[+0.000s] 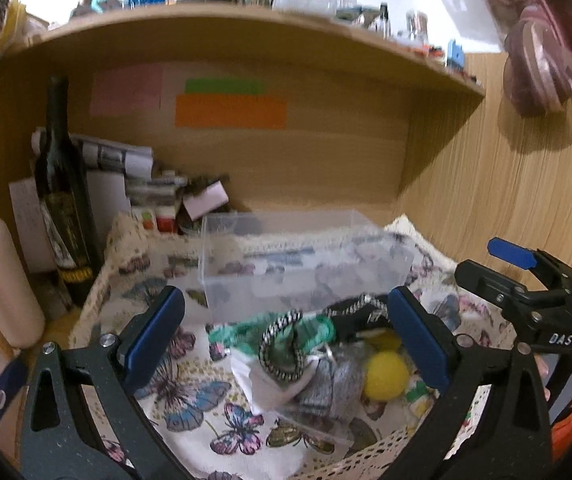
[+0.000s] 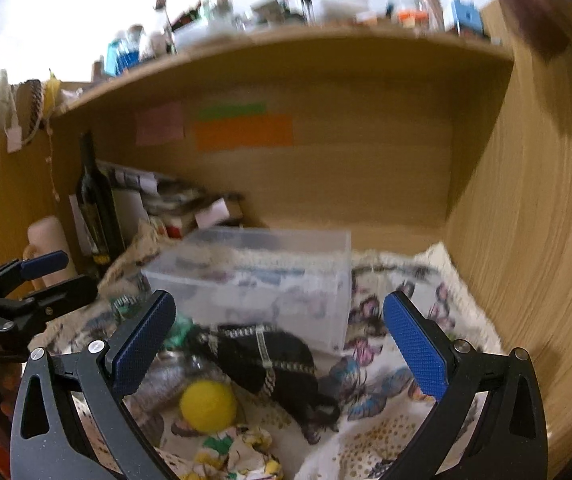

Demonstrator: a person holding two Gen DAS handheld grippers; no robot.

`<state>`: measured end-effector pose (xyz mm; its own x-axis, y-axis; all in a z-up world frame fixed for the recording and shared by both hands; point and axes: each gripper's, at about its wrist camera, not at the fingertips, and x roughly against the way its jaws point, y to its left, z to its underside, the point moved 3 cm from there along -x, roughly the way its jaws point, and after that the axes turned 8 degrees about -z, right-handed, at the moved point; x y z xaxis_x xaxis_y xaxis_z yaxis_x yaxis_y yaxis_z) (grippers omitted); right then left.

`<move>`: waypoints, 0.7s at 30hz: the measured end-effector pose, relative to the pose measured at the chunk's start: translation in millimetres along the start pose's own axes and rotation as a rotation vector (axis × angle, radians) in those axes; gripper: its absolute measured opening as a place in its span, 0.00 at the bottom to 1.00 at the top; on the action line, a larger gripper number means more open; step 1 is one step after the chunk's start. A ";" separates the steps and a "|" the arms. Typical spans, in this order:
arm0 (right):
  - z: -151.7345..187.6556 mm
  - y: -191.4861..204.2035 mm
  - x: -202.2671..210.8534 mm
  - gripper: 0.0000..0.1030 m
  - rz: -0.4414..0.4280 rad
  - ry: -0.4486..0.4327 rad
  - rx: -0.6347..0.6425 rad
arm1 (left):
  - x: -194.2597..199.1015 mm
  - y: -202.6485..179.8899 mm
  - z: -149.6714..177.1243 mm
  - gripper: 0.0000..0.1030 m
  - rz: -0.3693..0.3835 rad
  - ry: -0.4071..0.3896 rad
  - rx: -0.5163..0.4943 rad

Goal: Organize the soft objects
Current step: 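Move the right tool to the black knit cap while the left tool approaches the grey sock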

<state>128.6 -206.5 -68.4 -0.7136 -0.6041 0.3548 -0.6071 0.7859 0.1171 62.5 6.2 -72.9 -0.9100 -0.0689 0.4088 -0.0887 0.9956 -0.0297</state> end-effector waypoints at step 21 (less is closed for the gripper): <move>42.4 -1.3 -60.1 0.43 -0.171 0.226 -0.047 | -29.2 -5.6 13.0 0.28 0.038 0.088 -0.055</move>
<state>157.4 -176.8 -129.3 -0.5031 -0.6879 0.5231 -0.6911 0.6837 0.2344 84.3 1.9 -96.5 -0.8729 -0.0278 0.4871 -0.0306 0.9995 0.0023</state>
